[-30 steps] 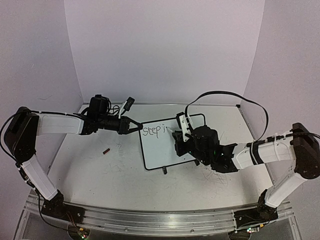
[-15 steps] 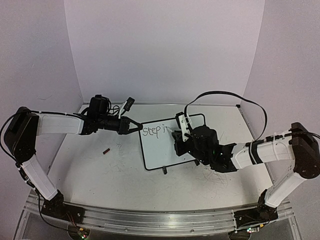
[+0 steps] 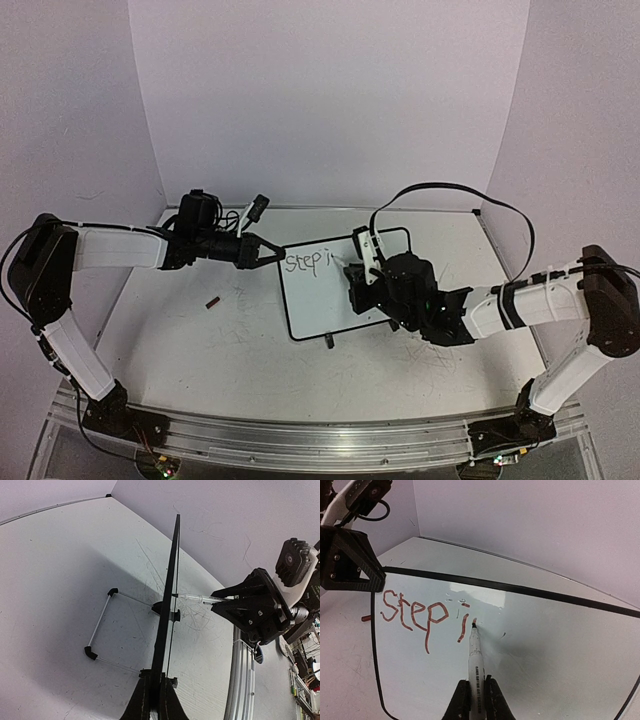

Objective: Write a sentence on the whiteboard

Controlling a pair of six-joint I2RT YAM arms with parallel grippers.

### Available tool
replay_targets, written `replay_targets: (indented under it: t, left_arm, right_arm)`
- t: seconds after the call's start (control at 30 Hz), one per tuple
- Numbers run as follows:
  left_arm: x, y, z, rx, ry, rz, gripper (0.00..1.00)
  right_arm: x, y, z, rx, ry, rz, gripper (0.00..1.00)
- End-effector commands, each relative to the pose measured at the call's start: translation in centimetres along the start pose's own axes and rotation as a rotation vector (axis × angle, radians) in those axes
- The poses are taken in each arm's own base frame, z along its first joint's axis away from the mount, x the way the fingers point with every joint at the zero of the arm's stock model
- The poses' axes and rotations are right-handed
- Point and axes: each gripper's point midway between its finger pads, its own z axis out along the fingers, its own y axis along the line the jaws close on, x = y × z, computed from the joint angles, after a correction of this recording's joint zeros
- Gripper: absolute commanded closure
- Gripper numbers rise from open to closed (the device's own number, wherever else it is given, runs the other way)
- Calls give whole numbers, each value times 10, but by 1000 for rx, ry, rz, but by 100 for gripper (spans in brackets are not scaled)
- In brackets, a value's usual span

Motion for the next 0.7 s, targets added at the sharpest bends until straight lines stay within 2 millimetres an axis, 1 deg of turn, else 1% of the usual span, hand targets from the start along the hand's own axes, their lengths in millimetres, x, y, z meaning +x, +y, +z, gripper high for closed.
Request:
replay_targets:
  t: [0.0, 0.2, 0.47, 0.67]
  left_arm:
    - [-16, -3, -8, -30, -39, 60, 100]
    - [-17, -4, -8, -29, -38, 61, 100]
    - [-16, -3, -8, -31, -36, 60, 100]
    - [-16, -4, -7, -25, -33, 59, 100]
  right_arm:
    - [8, -4, -4, 2, 22, 20, 100]
    - [17, -4, -7, -6, 42, 22, 100]
    - [11, -5, -5, 5, 26, 23, 100]
    - [-5, -5, -2, 21, -16, 30, 100]
